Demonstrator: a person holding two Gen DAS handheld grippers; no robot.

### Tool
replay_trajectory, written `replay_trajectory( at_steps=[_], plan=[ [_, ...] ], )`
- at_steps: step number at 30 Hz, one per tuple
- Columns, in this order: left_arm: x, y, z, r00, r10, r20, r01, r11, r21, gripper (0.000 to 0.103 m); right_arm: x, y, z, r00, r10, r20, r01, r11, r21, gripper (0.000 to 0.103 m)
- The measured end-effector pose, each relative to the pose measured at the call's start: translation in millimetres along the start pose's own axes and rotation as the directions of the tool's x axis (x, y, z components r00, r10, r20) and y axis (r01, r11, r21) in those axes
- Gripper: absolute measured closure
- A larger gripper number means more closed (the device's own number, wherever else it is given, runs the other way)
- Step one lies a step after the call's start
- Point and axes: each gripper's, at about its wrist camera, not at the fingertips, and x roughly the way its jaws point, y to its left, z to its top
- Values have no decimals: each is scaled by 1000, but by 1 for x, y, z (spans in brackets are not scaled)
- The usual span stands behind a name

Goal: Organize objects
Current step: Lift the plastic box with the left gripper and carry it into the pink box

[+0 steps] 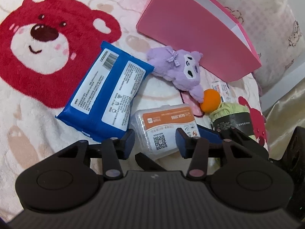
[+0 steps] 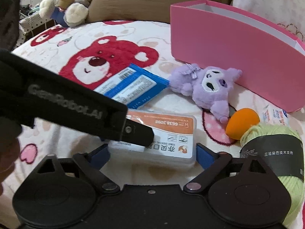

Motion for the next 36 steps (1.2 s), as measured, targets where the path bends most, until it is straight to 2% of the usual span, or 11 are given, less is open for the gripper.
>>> replay_trajectory(
  at_steps=[4,8,16,23,32,36],
  plan=[
    [-4,-5,1,1000,1,-6,-1,999,39,63,-3,1,0,1000,-19,-6,19,999,28,9],
    [-12,-13,0,1000,-3,-5,3,998,66,63,-12,2,2,999,-40,-16,41,997,61,9],
    [-46,-36,4,999,-49,-5,50,990,131,63,-59,14,8,993,-109,44,107,993,46,9],
    [-77,-55,11,997,-64,40,55,980,190,63,-83,17,24,989,-128,69,124,990,69,9],
    [-110,-86,52,996,-83,42,73,979,192,63,-121,10,65,984,-138,117,132,990,57,9],
    [-117,-97,71,993,-115,31,108,979,171,63,-134,6,86,980,-164,111,163,986,25,9]
  ],
)
